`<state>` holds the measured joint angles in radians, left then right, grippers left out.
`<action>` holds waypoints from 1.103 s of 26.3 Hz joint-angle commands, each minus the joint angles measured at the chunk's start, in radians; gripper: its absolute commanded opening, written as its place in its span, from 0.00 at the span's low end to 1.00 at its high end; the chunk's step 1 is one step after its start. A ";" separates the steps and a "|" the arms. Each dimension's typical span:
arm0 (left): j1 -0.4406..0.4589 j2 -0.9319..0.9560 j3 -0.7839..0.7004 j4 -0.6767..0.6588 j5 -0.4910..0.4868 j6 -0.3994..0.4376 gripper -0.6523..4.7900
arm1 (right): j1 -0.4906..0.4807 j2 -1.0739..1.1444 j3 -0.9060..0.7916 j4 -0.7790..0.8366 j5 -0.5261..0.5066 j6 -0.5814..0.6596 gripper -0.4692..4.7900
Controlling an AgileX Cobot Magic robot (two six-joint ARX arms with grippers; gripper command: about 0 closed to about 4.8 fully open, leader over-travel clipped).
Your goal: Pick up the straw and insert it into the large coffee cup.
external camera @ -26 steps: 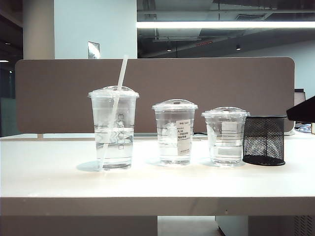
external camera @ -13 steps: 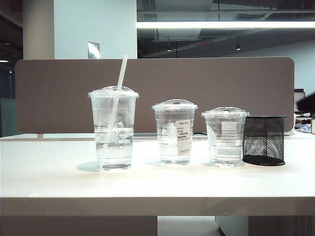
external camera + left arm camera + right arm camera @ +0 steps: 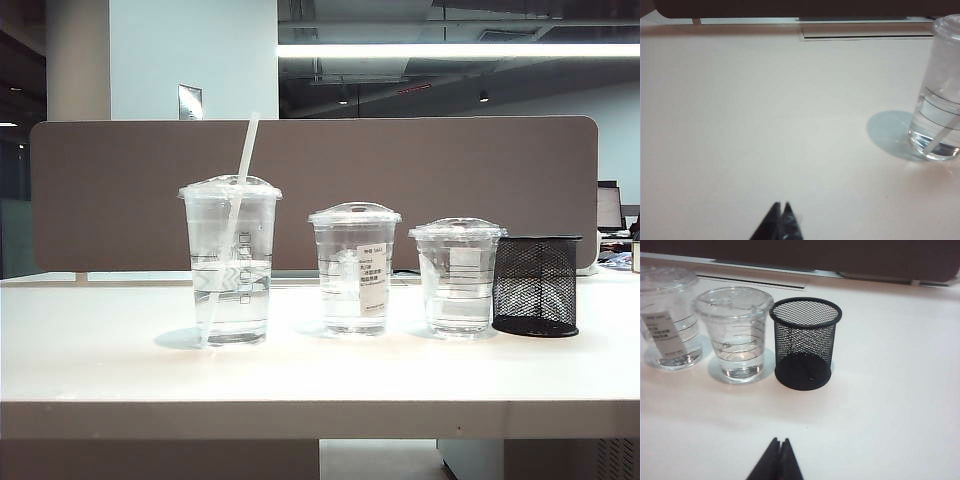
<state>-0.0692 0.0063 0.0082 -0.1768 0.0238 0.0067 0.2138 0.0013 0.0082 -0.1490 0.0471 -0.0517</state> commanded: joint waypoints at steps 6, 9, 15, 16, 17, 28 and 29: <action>-0.001 0.001 0.001 -0.007 0.002 0.001 0.11 | -0.130 -0.001 -0.007 -0.021 0.000 0.160 0.10; -0.001 0.001 0.001 -0.007 0.002 0.001 0.11 | -0.137 -0.001 -0.007 -0.019 0.004 0.158 0.10; -0.001 0.001 0.001 -0.007 0.002 0.001 0.11 | -0.143 -0.001 -0.007 -0.022 0.003 0.080 0.10; -0.001 0.001 0.001 -0.007 0.002 0.001 0.11 | -0.143 -0.001 -0.007 -0.024 0.003 0.066 0.10; -0.001 0.001 0.001 -0.007 0.002 0.001 0.11 | -0.143 -0.001 -0.007 -0.027 0.003 0.057 0.10; -0.001 0.001 0.001 -0.007 0.002 0.001 0.11 | -0.140 -0.001 -0.007 -0.030 0.003 0.048 0.10; -0.001 0.001 0.001 -0.007 0.002 0.001 0.11 | -0.140 -0.001 -0.007 -0.031 0.003 0.048 0.10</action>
<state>-0.0696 0.0063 0.0082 -0.1764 0.0238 0.0071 0.0723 0.0013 0.0082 -0.1928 0.0490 -0.0002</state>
